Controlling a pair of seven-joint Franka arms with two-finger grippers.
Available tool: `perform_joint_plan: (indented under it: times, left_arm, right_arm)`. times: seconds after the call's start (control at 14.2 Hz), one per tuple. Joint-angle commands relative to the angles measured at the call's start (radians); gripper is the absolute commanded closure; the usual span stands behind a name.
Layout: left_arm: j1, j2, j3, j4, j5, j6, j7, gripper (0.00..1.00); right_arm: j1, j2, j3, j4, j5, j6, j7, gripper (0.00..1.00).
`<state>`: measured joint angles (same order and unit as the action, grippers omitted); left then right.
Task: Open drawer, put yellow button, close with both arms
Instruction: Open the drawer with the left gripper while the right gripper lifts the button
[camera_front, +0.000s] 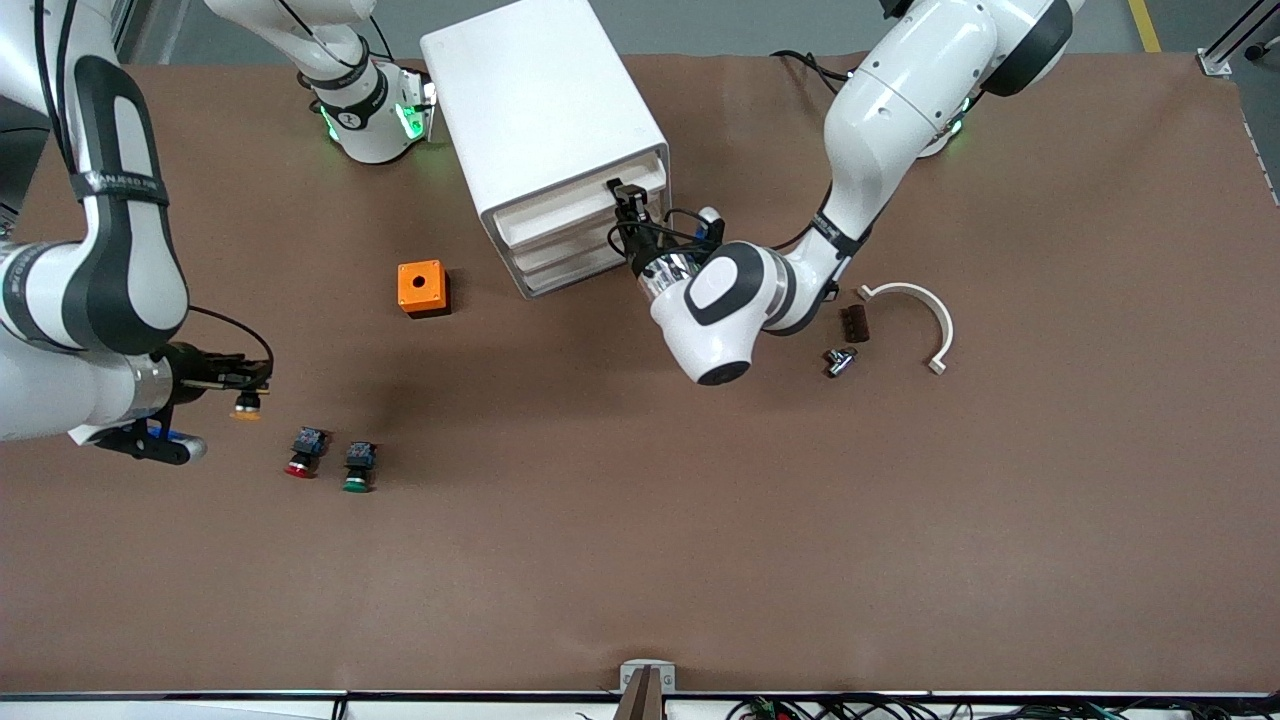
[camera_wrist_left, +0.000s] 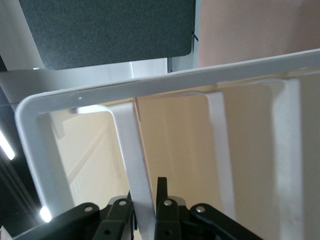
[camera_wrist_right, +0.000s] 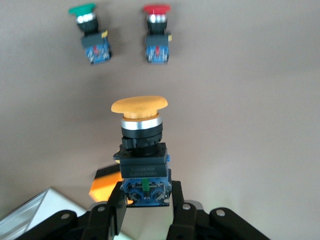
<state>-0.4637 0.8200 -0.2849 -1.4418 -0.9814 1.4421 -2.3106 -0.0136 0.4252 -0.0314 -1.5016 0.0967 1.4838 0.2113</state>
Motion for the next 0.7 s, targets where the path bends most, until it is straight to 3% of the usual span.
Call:
perform_joint_plan:
  times: [0.0,0.28,0.56,0.63]
  left_arm:
    - [0.054,0.004,0.001,0.012,-0.019,-0.005,0.017,0.83]
    - [0.114,0.004,0.003,0.014,-0.010,0.012,0.039,0.82]
    - [0.163,0.004,0.003,0.015,-0.008,0.024,0.040,0.82]
    - [0.165,0.004,0.003,0.015,-0.007,0.024,0.040,0.77]
  right_arm:
    - [0.044,-0.083,-0.005,-0.012,0.049,-0.088,0.165,1.00]
    - [0.141,-0.177,-0.005,-0.019,0.096,-0.135,0.431,1.00]
    - [0.306,-0.247,-0.005,-0.034,0.098,-0.131,0.738,1.00]
    - [0.341,-0.250,-0.005,-0.034,0.098,-0.123,0.793,1.00]
